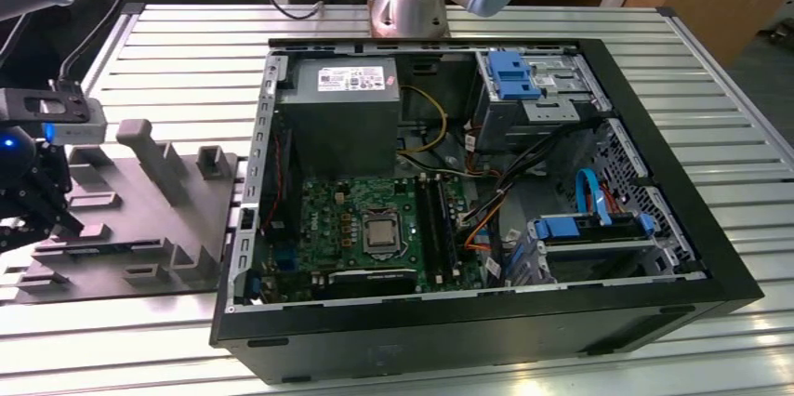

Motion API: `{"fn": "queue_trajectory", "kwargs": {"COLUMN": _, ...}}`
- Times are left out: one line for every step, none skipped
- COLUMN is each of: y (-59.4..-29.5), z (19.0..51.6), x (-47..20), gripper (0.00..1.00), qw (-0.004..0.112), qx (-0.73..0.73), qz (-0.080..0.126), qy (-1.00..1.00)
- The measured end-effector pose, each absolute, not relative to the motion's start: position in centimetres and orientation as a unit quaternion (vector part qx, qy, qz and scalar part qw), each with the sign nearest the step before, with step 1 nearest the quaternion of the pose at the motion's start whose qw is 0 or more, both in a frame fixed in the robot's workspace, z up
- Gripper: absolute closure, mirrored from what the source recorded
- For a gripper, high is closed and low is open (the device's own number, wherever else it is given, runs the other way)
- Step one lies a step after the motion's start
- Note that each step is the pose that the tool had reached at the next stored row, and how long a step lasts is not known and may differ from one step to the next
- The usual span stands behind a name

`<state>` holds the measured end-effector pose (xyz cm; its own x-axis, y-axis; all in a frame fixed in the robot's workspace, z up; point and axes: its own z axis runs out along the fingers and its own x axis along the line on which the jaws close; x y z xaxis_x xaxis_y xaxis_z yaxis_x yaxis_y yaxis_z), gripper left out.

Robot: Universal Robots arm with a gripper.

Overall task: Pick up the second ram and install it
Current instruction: 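Pick up the second ram and move it above second insertion slot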

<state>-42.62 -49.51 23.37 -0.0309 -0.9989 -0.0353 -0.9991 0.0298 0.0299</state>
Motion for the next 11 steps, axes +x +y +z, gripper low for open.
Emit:
{"fn": "queue_trajectory", "kwargs": {"y": -49.5, "z": 23.3, "x": -42.6, "gripper": 0.9, "qw": 0.002, "qx": -0.697, "qz": 0.023, "qy": 0.717}}
{"fn": "queue_trajectory", "kwargs": {"y": -49.5, "z": 23.1, "x": -42.6, "gripper": 0.9, "qw": 0.002, "qx": -0.697, "qz": 0.023, "qy": 0.716}}
{"fn": "queue_trajectory", "kwargs": {"y": -49.5, "z": 23.0, "x": -42.6, "gripper": 0.9, "qw": 0.002, "qx": -0.698, "qz": 0.023, "qy": 0.716}}
{"fn": "queue_trajectory", "kwargs": {"y": -49.6, "z": 22.9, "x": -42.6, "gripper": 0.9, "qw": 0.002, "qx": -0.698, "qz": 0.023, "qy": 0.715}}
{"fn": "queue_trajectory", "kwargs": {"y": -49.6, "z": 22.7, "x": -42.6, "gripper": 0.9, "qw": 0.002, "qx": -0.699, "qz": 0.023, "qy": 0.715}}
{"fn": "queue_trajectory", "kwargs": {"y": -49.6, "z": 22.6, "x": -42.6, "gripper": 0.9, "qw": 0.002, "qx": -0.699, "qz": 0.023, "qy": 0.714}}
{"fn": "queue_trajectory", "kwargs": {"y": -49.6, "z": 22.5, "x": -42.6, "gripper": 0.9, "qw": 0.002, "qx": -0.7, "qz": 0.023, "qy": 0.714}}
{"fn": "queue_trajectory", "kwargs": {"y": -49.6, "z": 22.4, "x": -42.6, "gripper": 0.9, "qw": 0.002, "qx": -0.7, "qz": 0.023, "qy": 0.714}}
{"fn": "queue_trajectory", "kwargs": {"y": -49.6, "z": 22.3, "x": -42.6, "gripper": 0.9, "qw": 0.002, "qx": -0.7, "qz": 0.023, "qy": 0.713}}
{"fn": "queue_trajectory", "kwargs": {"y": -49.6, "z": 22.2, "x": -42.6, "gripper": 0.9, "qw": 0.002, "qx": -0.701, "qz": 0.023, "qy": 0.713}}
{"fn": "queue_trajectory", "kwargs": {"y": -49.6, "z": 22.1, "x": -42.6, "gripper": 0.9, "qw": 0.002, "qx": -0.701, "qz": 0.023, "qy": 0.713}}
